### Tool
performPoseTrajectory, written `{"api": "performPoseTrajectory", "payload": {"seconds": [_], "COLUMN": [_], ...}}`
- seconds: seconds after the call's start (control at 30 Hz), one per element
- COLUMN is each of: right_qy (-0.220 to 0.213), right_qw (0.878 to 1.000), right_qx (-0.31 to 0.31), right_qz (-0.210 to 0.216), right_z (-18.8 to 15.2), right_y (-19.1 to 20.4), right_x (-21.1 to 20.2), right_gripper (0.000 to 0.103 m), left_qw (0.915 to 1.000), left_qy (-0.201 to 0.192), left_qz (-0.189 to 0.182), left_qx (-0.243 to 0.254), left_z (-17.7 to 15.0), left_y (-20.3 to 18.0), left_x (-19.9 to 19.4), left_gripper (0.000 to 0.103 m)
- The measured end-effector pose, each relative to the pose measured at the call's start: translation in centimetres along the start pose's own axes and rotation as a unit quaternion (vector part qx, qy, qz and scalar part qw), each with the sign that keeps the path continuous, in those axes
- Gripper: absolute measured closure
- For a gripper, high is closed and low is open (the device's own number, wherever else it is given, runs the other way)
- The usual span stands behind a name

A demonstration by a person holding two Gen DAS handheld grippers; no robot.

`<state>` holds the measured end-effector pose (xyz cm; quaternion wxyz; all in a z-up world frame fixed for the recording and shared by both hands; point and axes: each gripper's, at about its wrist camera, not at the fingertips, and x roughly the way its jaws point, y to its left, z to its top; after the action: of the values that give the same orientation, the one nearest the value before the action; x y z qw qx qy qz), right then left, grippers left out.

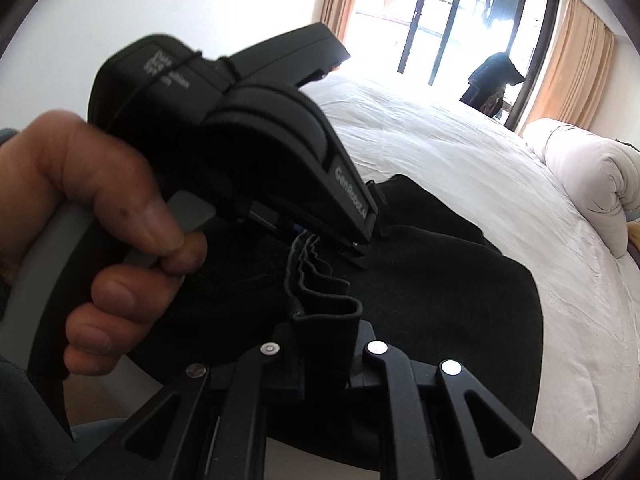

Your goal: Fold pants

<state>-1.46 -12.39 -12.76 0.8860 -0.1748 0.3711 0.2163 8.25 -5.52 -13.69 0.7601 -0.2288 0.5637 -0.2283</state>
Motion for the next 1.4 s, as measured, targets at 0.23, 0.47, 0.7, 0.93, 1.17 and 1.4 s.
{"api": "performPoseTrajectory", "payload": {"seconds": [0.23, 0.47, 0.7, 0.93, 1.17, 1.4], "right_qy": [-0.001, 0.027, 0.040, -0.020, -0.016, 0.020], "right_qw": [1.000, 0.999, 0.994, 0.983, 0.934, 0.912], "right_qx": [-0.006, -0.010, 0.050, 0.158, 0.327, 0.391], "right_qz": [0.005, 0.015, 0.086, 0.090, 0.143, 0.123], "right_z": [0.6, -1.9, -2.1, -0.6, -0.3, -3.0], "right_y": [-0.4, 1.4, -1.9, -12.3, -25.8, -29.3], "right_x": [0.7, 3.1, 2.1, -2.1, 4.1, 12.5], "right_gripper": [0.089, 0.084, 0.034, 0.034, 0.035, 0.055], "left_qw": [1.0000, 0.9999, 0.9971, 0.9932, 0.9903, 0.9909], "left_qy": [-0.005, -0.005, -0.033, -0.075, 0.015, 0.019], "left_qz": [0.005, 0.008, 0.066, 0.057, 0.025, 0.002], "left_qx": [-0.005, -0.003, 0.019, 0.069, 0.136, 0.133], "left_z": [0.2, 0.0, 0.5, 1.7, -2.1, -3.1], "left_y": [-0.3, 0.2, -0.4, -5.3, -9.1, -6.8], "left_x": [0.0, 0.2, -3.7, -6.1, 1.6, 3.8], "left_gripper": [0.091, 0.090, 0.089, 0.089, 0.089, 0.089]}}
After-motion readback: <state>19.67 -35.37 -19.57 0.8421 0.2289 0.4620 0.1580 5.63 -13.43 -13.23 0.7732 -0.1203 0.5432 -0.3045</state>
